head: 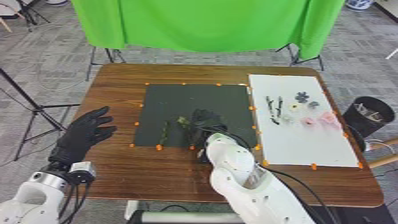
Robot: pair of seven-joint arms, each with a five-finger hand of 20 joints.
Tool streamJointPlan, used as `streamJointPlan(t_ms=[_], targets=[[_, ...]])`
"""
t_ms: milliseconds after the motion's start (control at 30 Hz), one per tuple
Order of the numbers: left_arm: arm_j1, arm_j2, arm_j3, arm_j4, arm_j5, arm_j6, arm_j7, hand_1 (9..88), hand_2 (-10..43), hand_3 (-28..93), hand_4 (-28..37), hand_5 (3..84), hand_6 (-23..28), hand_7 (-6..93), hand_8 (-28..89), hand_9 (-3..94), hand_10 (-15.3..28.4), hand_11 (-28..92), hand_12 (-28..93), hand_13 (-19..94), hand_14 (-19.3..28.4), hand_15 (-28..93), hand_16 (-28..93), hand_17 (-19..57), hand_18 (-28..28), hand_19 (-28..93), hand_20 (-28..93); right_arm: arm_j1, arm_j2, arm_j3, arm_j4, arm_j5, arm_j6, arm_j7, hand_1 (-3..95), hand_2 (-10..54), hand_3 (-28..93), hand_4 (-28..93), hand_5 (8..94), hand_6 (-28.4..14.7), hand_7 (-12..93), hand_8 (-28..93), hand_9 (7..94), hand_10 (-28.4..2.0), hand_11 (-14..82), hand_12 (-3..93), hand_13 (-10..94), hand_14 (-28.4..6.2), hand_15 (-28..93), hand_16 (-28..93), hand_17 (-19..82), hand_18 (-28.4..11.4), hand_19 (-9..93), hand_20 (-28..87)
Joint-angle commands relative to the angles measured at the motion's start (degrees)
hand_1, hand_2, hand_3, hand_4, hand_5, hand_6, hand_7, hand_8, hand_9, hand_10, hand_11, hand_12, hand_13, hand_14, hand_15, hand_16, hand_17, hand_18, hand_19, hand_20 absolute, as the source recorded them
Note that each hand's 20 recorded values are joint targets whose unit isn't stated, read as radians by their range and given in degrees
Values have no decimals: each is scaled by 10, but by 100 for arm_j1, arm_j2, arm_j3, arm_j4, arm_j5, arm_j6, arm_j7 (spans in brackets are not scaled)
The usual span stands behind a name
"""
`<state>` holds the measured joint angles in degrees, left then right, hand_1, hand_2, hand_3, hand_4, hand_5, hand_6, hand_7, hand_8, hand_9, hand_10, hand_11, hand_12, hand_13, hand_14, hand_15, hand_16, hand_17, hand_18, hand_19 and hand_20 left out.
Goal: Arrange flowers
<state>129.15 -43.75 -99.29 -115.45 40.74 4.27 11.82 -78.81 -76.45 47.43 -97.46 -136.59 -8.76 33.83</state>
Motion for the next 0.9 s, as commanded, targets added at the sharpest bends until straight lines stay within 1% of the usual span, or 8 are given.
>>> streamJointPlan(t_ms=[33,300,567,600,633,667,800,900], targets=[[74,-5,-30,-4,10,-28,-10,290,-95,688,-243,290,35,254,-131,267,120,315,151,262,151,477,-34,-61,227,511,92,13,66,16,-24,-192,21,-54,243,-13,835,-219,876,14,449,-83,937,-71,584,293,937,-25,787,254,640,-207,932,607],[131,7,-48,-21,-10,10,33,290,-95,686,-241,290,35,253,-131,267,120,316,151,263,151,478,-34,-61,227,512,93,56,150,58,-124,-303,100,-107,220,-16,824,-220,858,8,455,-87,937,-76,556,325,933,-29,770,288,624,-208,932,607],[139,8,-53,-24,-15,12,28,289,-95,687,-240,290,35,253,-130,266,120,314,150,263,150,477,-34,-61,228,512,92,-68,39,233,-313,-27,8,-260,196,-12,809,-218,862,6,451,-91,937,-75,554,329,934,-28,766,290,625,-207,932,604],[93,10,-28,-2,-4,-3,32,289,-95,687,-239,289,35,253,-130,266,120,314,150,263,151,478,-33,-61,228,512,92,-45,59,198,-309,-36,77,-252,196,-11,807,-218,863,6,450,-90,937,-75,554,329,935,-29,766,290,626,-207,932,604],[82,0,-29,-4,2,-16,3,289,-95,687,-240,290,35,252,-130,266,120,315,151,263,151,478,-33,-61,228,512,92,-59,55,204,-314,-56,100,-259,196,-11,807,-218,863,6,450,-90,937,-75,555,328,935,-29,765,291,626,-206,932,604],[81,7,-23,-3,-5,-19,17,290,-95,686,-240,290,35,252,-130,267,120,315,151,263,151,478,-33,-61,228,512,92,-35,80,177,-316,-101,149,-253,195,-10,807,-218,863,6,450,-89,937,-75,554,328,935,-30,764,291,625,-207,932,604],[142,22,-38,-28,-33,51,75,289,-95,687,-240,290,35,252,-130,267,120,315,151,263,152,478,-34,-61,228,512,92,28,209,226,-398,-261,248,-260,195,-9,807,-216,855,4,452,-88,937,-77,547,333,930,-30,764,296,622,-208,932,606],[220,11,-72,-55,-25,99,111,289,-95,688,-241,289,35,254,-130,267,120,315,151,263,151,478,-34,-61,228,512,92,108,443,353,-527,-161,391,-238,196,-8,807,-213,819,-5,461,-95,911,-88,529,361,897,-38,771,301,588,-211,932,604]])
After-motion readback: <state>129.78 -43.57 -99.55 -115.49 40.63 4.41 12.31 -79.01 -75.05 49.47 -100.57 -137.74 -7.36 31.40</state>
